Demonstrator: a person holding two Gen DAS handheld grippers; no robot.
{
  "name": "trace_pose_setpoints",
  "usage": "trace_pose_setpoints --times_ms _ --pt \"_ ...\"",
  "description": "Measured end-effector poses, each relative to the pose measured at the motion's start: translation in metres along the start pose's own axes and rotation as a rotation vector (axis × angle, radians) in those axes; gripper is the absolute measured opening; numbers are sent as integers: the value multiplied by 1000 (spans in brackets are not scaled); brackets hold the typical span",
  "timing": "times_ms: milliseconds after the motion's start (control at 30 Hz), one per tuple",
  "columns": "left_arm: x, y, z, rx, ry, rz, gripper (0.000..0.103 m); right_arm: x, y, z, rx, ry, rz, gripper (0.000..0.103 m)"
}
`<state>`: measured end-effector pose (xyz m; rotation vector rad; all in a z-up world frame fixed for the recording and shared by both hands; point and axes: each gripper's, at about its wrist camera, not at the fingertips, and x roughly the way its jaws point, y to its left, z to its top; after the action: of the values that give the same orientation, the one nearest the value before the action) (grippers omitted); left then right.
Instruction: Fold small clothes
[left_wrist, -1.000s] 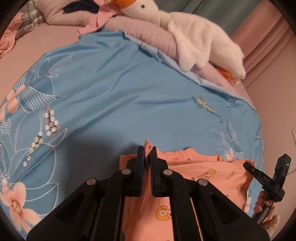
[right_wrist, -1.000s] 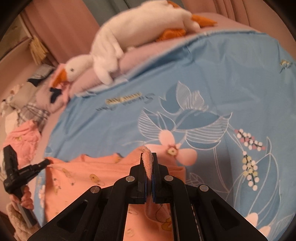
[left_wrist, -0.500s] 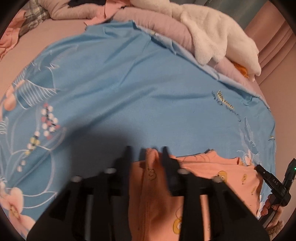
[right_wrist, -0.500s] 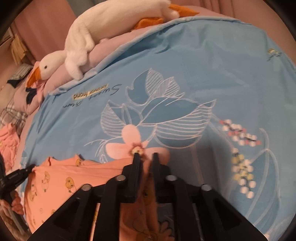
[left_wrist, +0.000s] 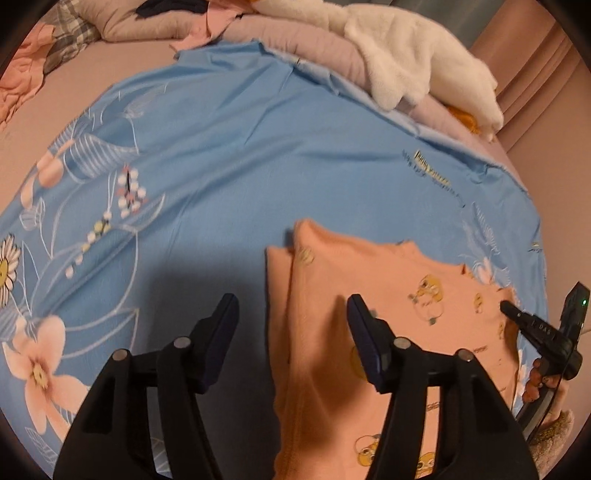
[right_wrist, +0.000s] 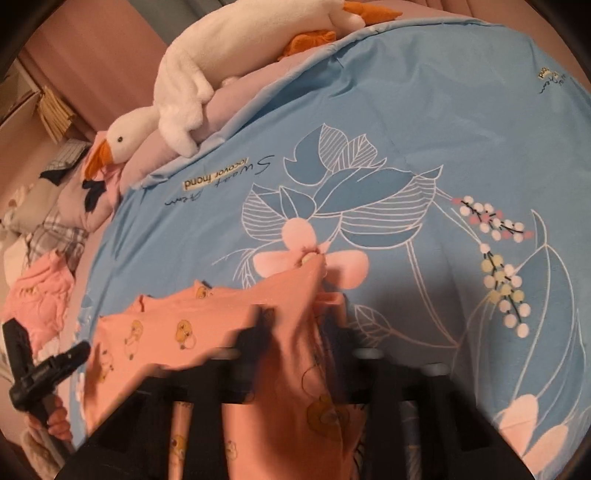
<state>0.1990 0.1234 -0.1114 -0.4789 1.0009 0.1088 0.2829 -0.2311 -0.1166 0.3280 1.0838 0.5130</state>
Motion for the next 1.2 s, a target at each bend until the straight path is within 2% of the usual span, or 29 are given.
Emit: trace_pose_setpoints --times_ms 267,367,467,533,600,667,733,800,867,1200 --pt "5 1 -3 3 19 -3 56 -9 9 8 -36 -49 -26 8" --pt "6 1 -5 8 27 3 59 5 13 6 -67 -22 -92 8" --pt "0 2 -12 10 23 15 68 13 14 2 -84 -9 -155 9" --pt "-7 4 -18 2 10 23 70 6 15 -1 -73 -28 -146 16" --pt "-15 7 -26 -11 10 6 71 -3 16 -6 -72 -52 -168 43" --pt "-21 9 -34 -21 16 -3 71 -14 19 -14 -78 -75 -180 52" --pt "-27 9 -44 -17 20 -4 72 -25 22 -22 -89 -94 -181 53" --pt "-31 8 -54 -7 27 -4 73 -36 21 -32 -74 -107 -176 65" --pt "-32 9 -63 -13 36 -9 73 -45 19 -42 -45 -123 -158 69" --pt "-39 7 -91 -26 45 -71 71 -70 1 -97 66 -118 -141 69"
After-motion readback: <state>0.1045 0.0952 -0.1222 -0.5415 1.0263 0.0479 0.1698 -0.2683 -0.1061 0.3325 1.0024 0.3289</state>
